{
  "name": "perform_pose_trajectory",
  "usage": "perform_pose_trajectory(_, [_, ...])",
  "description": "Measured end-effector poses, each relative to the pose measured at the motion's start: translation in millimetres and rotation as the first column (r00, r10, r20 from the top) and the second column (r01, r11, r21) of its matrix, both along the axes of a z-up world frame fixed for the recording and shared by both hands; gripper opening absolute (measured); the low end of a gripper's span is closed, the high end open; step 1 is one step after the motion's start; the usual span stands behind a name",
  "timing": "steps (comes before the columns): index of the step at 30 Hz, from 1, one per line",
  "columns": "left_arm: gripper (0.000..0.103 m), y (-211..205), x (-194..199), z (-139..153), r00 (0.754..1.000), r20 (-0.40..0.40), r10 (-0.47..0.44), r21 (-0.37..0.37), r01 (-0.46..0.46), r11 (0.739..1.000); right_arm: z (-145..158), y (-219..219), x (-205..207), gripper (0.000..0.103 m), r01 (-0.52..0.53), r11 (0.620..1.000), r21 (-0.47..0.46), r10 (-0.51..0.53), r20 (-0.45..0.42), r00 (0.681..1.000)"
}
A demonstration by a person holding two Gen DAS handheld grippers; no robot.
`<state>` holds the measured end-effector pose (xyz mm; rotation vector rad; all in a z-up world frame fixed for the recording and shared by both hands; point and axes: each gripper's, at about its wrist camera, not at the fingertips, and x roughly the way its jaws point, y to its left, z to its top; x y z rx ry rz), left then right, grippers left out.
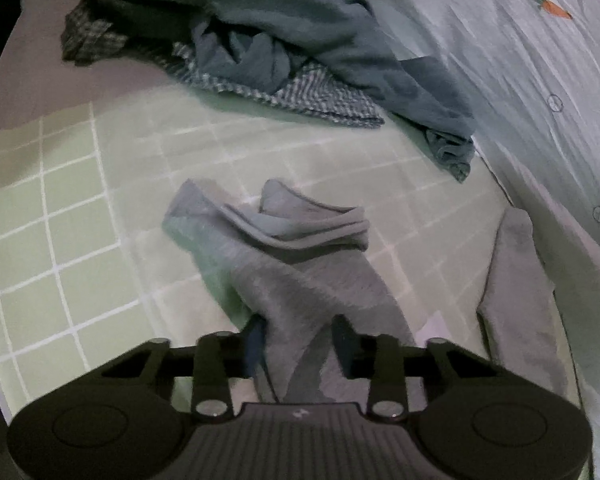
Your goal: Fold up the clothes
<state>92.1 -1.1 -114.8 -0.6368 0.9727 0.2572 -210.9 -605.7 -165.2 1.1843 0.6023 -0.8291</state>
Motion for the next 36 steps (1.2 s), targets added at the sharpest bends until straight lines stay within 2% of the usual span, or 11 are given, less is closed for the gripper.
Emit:
perform_pose_trajectory(1, [0.024,-1.0,1.0,0.6,1.0,0.003,-0.006,0.004,0.006,1.0,0.0,-1.0,-1.8,0.048,0.008,1.0,0.007,-0.008,0.012,1.0])
perform_pose_trajectory(3, [0.02,-2.5,2.7,1.5,1.0,0.009,-0.014,0.011,0.014,1.0,-0.1,-2.7,-4.2,0.044,0.017,1.0,0.025,-0.018,0.047,0.999])
perform_pose_trajectory(8, [0.018,-3.3,4.1,2.3,1.0,0.017,-0.016,0.008,0.016,1.0,-5.0,-3.3,-6.2,0.043,0.026,0.994,0.104,-0.041,0.147,0.988])
perform_pose_trajectory(15, [0.018,-5.4,4.8,-0.9,0.999,0.001,-0.035,-0.007,0.035,0.999,-31.8,-2.9,-3.3,0.043,0.056,0.962,0.267,-0.118,0.225,0.967])
perform_pose_trajectory(20, [0.026,-7.0,6.7,-3.6,0.998,-0.022,-0.056,-0.005,0.056,0.998,-40.8,-3.7,4.5,0.053,0.038,0.949,0.313,-0.112,0.221,0.969])
perform_pose_trajectory(22, [0.029,-7.0,6.8,-3.4,0.998,-0.028,-0.064,-0.007,0.064,0.998,-40.3,-3.5,7.0,0.061,0.026,0.942,0.334,-0.105,0.222,0.969])
perform_pose_trajectory(26, [0.031,-8.0,6.3,-2.7,0.996,-0.038,-0.076,-0.014,0.076,0.997,-43.5,0.5,10.2,0.063,0.013,0.921,0.389,-0.115,0.239,0.964])
perform_pose_trajectory(29, [0.032,-9.0,5.3,-1.9,0.996,-0.041,-0.081,-0.017,0.081,0.997,-46.0,3.7,9.5,0.058,0.016,0.901,0.433,-0.148,0.272,0.951])
perform_pose_trajectory(31, [0.032,-9.4,4.8,-1.1,0.996,-0.04,-0.08,-0.018,0.079,0.997,-43.1,4.5,7.0,0.05,0.025,0.893,0.448,-0.176,0.297,0.938])
perform_pose_trajectory(34, [0.032,-8.1,3.6,-0.1,0.997,-0.036,-0.072,-0.021,0.072,0.997,-33.5,3.4,2.2,0.046,0.04,0.902,0.429,-0.204,0.343,0.917])
perform_pose_trajectory(36, [0.032,-6.7,2.5,0.8,0.998,-0.026,-0.063,-0.03,0.062,0.998,-28.9,1.8,0.6,0.045,0.037,0.908,0.417,-0.219,0.398,0.891])
